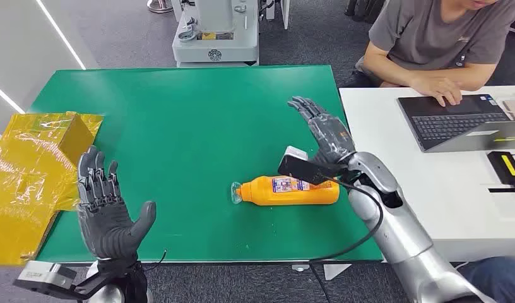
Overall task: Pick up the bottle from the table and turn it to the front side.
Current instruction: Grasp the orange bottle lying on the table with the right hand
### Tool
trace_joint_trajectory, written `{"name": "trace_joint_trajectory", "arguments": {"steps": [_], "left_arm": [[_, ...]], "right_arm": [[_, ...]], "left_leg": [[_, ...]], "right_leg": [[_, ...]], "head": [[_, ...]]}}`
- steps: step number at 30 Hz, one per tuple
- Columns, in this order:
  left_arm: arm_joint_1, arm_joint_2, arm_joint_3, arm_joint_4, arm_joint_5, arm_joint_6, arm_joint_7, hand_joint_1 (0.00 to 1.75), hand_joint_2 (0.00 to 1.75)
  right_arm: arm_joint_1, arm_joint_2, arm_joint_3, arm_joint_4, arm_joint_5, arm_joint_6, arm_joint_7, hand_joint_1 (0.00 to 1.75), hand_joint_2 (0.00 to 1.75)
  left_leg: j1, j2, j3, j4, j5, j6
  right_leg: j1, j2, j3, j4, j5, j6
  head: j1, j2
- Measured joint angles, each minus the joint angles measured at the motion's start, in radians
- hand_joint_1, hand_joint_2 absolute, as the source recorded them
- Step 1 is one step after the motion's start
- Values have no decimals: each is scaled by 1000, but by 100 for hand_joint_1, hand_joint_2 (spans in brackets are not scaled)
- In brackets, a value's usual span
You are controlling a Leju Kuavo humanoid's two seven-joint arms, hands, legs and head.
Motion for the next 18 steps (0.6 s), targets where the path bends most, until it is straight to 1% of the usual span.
{"name": "trace_joint_trajectory", "arguments": {"steps": [3,6,8,10,13,18], "left_arm": [[-5,0,1,4,0,-5,0,0,175],[-14,0,2,13,2,-13,0,0,175],[-23,1,2,19,3,-16,-3,0,175],[-32,2,3,25,4,-16,-8,0,175],[-43,5,4,31,11,-9,-17,0,175],[-55,10,4,34,18,1,-18,0,175]], "right_arm": [[-41,-4,18,44,-2,12,2,0,175],[-99,-11,56,119,-18,67,-13,0,175],[-144,-15,88,183,-41,111,-45,0,175],[-188,-14,126,256,-62,138,-97,0,175],[-231,-3,186,360,-81,148,-158,0,175],[-267,35,252,493,-102,163,-166,0,175]], "left_leg": [[0,0,0,0,0,0],[0,0,0,0,0,0],[0,0,-1,0,0,0],[0,-1,-1,0,0,0],[0,-1,-1,0,0,0],[0,-1,-1,0,0,0]], "right_leg": [[0,0,0,0,0,0],[0,0,0,0,0,0],[0,0,0,0,0,0],[0,0,0,0,0,0],[0,0,0,0,0,0],[0,0,0,0,0,0]], "head": [[0,0],[0,0],[0,0],[0,0],[0,0],[0,0]]}}
